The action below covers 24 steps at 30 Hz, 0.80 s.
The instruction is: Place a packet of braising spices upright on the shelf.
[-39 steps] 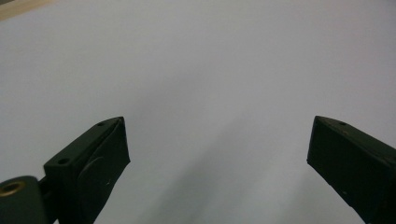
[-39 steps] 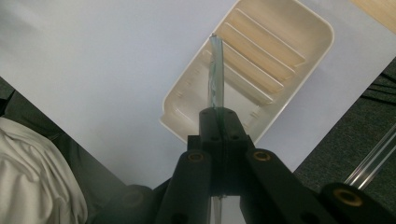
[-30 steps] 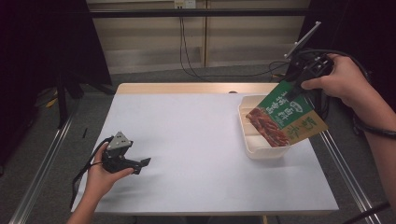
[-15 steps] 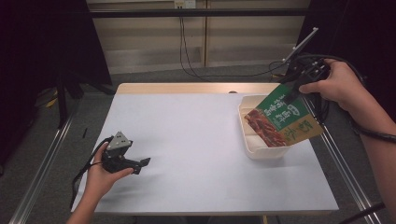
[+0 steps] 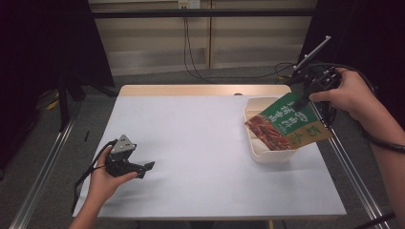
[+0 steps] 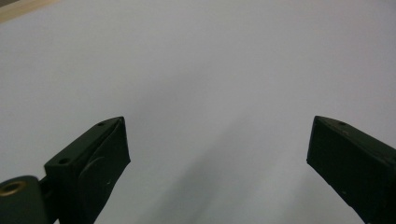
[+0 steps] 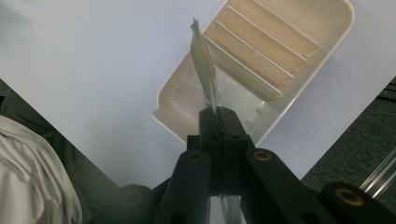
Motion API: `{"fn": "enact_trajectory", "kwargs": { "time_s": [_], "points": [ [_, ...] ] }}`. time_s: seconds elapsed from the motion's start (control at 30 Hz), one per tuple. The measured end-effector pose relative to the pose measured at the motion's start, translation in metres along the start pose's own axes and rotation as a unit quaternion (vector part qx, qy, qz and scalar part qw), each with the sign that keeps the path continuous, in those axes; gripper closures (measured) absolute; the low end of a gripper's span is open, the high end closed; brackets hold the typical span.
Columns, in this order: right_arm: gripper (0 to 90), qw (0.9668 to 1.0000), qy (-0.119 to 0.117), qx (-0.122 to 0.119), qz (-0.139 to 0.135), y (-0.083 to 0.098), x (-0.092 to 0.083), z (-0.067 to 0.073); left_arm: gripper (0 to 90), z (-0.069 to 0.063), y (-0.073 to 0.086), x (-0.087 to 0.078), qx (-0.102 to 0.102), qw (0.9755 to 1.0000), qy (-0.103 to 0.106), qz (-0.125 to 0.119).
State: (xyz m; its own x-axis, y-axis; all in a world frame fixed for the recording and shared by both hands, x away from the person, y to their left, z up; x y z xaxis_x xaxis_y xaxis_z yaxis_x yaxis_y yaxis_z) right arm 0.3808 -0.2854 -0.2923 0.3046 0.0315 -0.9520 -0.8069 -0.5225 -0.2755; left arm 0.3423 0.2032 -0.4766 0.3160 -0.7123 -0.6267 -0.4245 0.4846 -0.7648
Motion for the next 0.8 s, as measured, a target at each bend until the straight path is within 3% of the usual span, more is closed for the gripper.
{"fn": "enact_trajectory", "kwargs": {
  "time_s": [0.43, 0.6, 0.8],
  "points": [
    [83.3, 1.0, 0.001, 0.0, -0.003, 0.002, 0.005, 0.0, 5.4, 0.0, 0.0, 0.0, 0.0, 1.0, -0.002, 0.002],
    [74.5, 0.9997, 0.008, -0.019, -0.012, 0.007, 0.009, -0.001, 5.5, 0.0, 0.0, 0.0, 0.001, 1.0, -0.003, 0.002],
    [74.6, 0.9994, 0.013, -0.031, -0.007, 0.014, 0.018, -0.002, 5.6, 0.0, 0.0, 0.001, -0.001, 1.0, -0.001, 0.002]
  ]
}}
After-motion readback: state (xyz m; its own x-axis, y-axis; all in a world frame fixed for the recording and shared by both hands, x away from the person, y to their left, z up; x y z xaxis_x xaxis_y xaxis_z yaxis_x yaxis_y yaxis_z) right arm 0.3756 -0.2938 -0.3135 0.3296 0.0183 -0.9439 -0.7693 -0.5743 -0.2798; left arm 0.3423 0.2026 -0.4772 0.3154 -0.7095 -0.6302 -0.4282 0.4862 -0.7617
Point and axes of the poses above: each handheld gripper's, and its own axes: x roughly forward along the jaws, y roughly out of its underside, z roughly to its left, the point moved 6 cm from there along x, roughly forward along the jaws, and after that the axes turned 15 degrees about y, right-handed, at the moved point
